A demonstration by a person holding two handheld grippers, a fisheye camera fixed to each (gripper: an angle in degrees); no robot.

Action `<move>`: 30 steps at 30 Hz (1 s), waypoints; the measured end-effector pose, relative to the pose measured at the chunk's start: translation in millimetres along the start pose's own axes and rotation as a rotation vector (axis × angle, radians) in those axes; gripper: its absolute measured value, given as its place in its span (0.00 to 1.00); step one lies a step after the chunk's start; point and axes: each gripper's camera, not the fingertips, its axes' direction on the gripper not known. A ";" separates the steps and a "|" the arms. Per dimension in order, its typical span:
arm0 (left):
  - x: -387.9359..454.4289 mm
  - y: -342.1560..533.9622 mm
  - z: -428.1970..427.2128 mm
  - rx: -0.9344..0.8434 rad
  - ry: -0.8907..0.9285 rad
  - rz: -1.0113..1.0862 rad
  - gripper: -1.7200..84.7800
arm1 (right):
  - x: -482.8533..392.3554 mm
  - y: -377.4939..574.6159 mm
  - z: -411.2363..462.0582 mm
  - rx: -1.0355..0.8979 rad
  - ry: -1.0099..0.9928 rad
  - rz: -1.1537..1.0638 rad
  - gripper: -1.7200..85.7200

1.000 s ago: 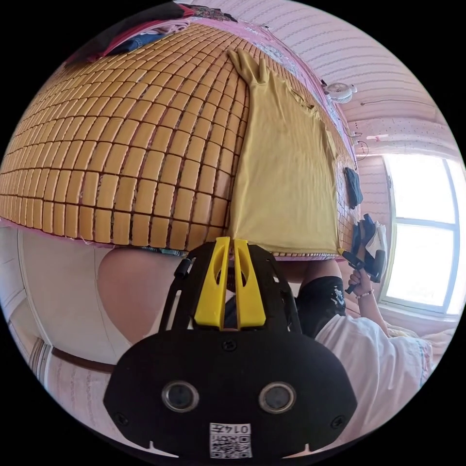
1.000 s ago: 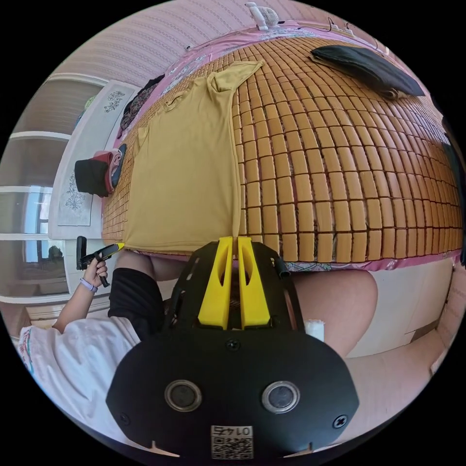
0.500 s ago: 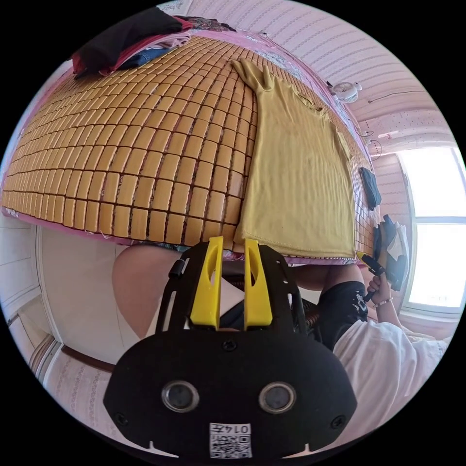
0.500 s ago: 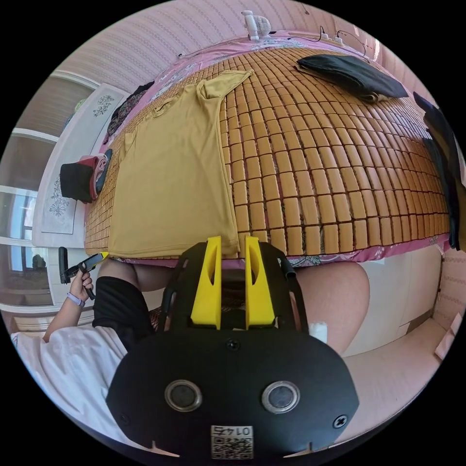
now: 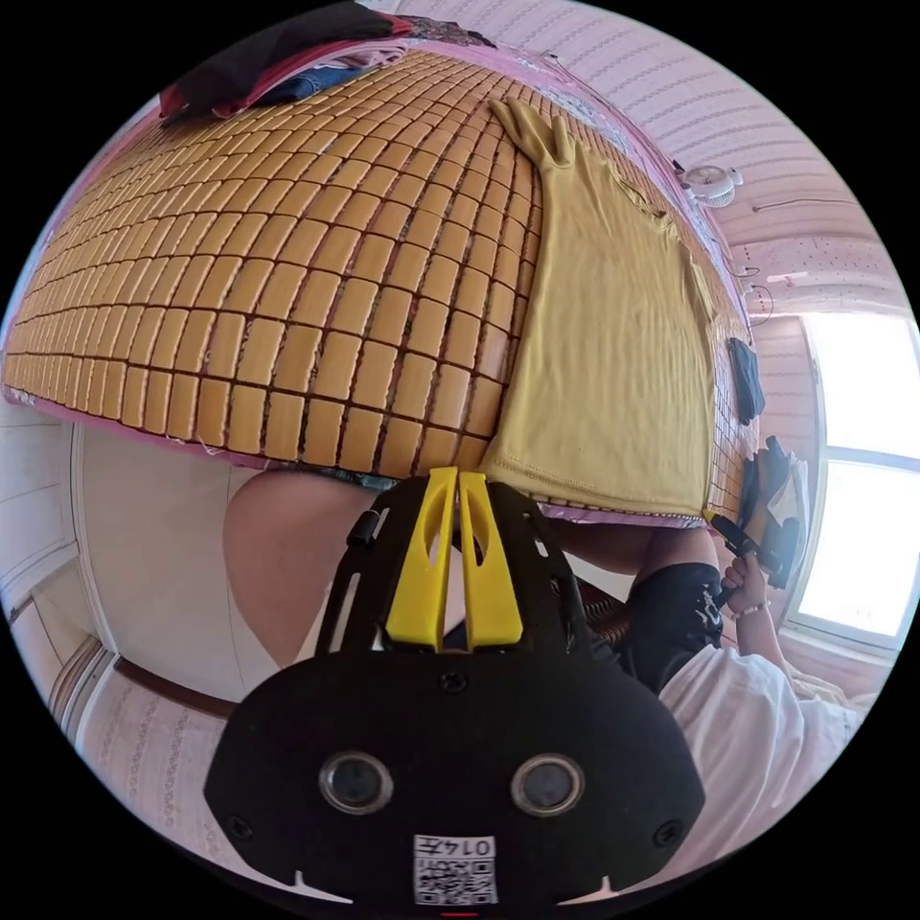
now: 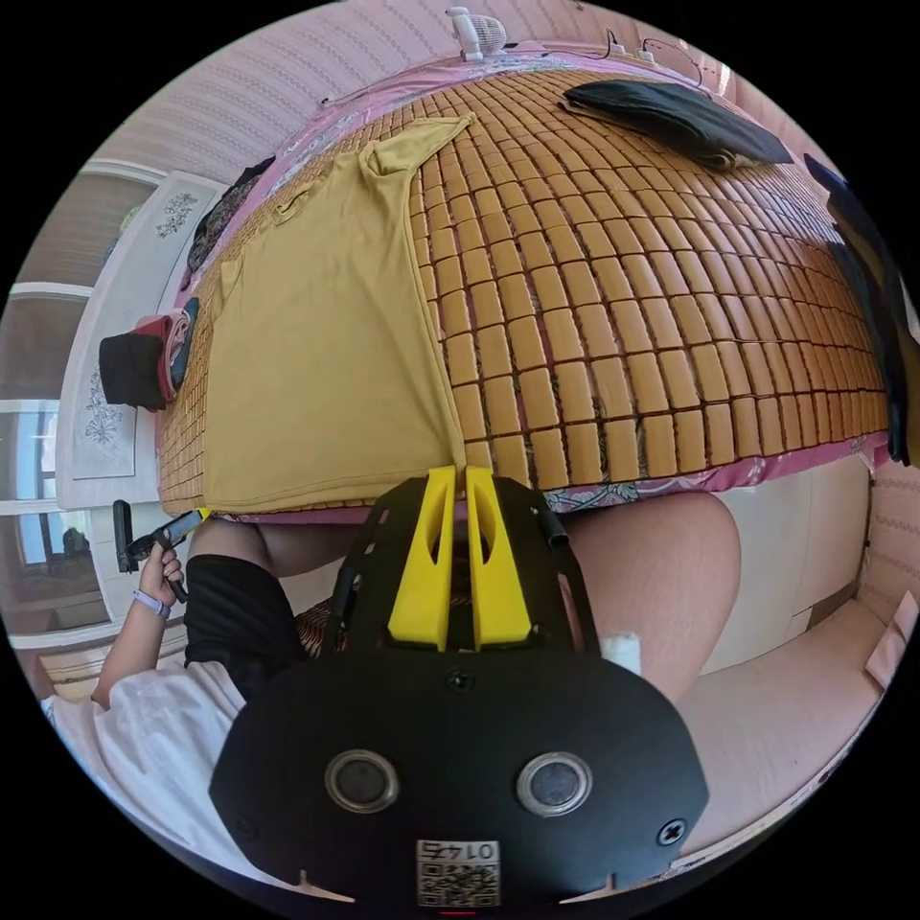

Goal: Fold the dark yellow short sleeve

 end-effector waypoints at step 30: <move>31.6 63.1 -32.7 0.268 0.018 0.145 0.07 | 40.2 87.8 -53.1 0.133 -0.148 0.111 0.04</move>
